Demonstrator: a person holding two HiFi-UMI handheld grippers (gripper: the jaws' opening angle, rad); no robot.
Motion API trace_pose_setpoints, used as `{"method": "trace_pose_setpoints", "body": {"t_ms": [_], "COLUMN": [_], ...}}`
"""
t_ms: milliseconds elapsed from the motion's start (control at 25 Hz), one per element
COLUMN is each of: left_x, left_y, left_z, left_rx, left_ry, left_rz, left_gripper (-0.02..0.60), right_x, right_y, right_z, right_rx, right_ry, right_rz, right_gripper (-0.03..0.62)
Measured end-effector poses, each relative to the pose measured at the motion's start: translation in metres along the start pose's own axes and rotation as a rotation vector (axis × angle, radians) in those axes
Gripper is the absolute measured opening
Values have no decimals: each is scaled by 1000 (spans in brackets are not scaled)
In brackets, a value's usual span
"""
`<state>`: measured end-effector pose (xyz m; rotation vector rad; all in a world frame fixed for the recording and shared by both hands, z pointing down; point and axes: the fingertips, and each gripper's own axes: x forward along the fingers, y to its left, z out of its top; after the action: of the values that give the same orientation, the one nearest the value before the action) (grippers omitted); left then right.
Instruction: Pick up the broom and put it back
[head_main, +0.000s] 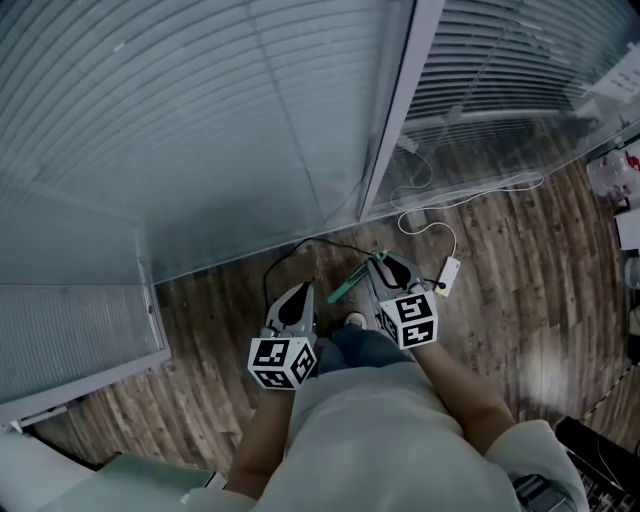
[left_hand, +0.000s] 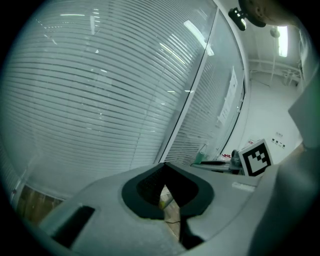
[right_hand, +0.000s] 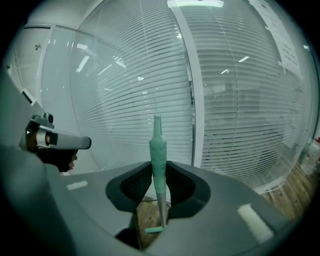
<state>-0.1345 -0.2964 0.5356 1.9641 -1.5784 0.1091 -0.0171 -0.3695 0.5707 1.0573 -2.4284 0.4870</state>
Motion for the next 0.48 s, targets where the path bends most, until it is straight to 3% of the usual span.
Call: {"method": "trace_pose_setpoints", "body": {"t_ms": [480], "left_x": [23], "left_y": [14], "left_z": [-14], "left_rx": [-4], "left_ry": [20], "left_rz": [15], "left_gripper": [6], "right_x": [44], "right_y": [-26], "right_z": [-33], "right_rx": [59], "right_ry": [54], "right_rz": [-48], "right_gripper": [97]}}
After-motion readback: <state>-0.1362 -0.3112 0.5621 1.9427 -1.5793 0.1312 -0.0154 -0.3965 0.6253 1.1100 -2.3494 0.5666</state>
